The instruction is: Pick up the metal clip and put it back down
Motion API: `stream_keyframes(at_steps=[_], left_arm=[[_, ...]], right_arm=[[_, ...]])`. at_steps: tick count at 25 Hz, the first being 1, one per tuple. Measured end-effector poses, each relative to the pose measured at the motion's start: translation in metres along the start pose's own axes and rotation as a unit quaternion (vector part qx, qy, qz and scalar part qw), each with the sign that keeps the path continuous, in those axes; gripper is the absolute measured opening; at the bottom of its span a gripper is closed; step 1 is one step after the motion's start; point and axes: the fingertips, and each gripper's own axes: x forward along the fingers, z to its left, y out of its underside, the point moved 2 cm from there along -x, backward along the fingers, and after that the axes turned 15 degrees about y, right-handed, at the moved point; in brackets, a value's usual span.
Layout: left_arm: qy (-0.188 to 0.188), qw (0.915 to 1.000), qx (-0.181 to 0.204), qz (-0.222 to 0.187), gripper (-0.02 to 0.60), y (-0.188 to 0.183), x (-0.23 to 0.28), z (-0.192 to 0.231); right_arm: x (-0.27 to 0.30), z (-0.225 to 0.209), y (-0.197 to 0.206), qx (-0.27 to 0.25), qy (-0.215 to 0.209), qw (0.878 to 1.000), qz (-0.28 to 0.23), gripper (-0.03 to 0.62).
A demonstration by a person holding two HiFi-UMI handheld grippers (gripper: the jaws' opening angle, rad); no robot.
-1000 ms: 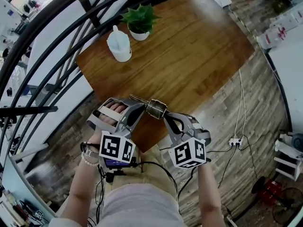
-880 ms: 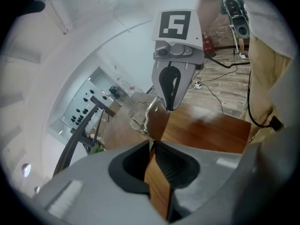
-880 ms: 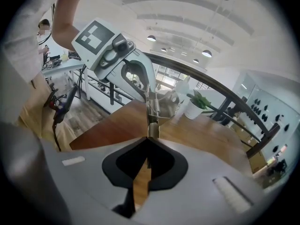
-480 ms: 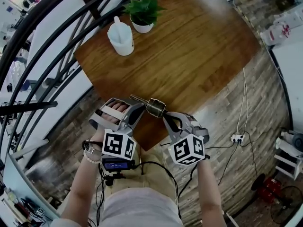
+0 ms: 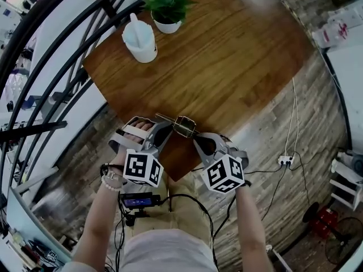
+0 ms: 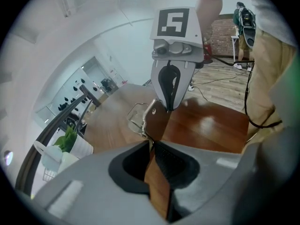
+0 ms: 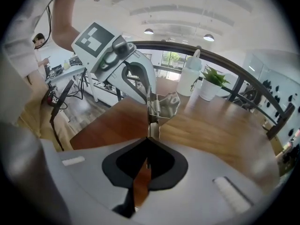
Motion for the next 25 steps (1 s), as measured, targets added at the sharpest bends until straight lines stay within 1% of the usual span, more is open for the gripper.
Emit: stream_keyframes(at_steps=[6, 10, 14, 21, 25], left_arm=[[0.019, 0.9997, -0.013, -0.009, 0.048, 0.004, 0.014, -0.001], [0.028, 0.9993, -0.019, -0.013, 0.046, 0.004, 0.021, 0.001], [0.035, 0.9986, -0.033, -0.02, 0.046, 0.004, 0.026, 0.004], [0.04, 0.9975, -0.049, -0.033, 0.051, 0.002, 0.03, 0.012], [0.042, 0.9972, -0.047, -0.039, 0.052, -0.002, 0.034, 0.015]], right_arm=[[0.01, 0.005, 0.011, 0.059, -0.043, 0.997, 0.013, 0.029], [0.016, 0.004, 0.016, 0.079, -0.061, 0.995, 0.026, 0.031], [0.021, 0.005, 0.022, 0.087, -0.067, 0.993, 0.044, 0.032], [0.024, 0.001, 0.023, 0.122, -0.079, 0.988, 0.049, 0.042], [0.027, 0.0, 0.025, 0.115, -0.077, 0.989, 0.054, 0.083]])
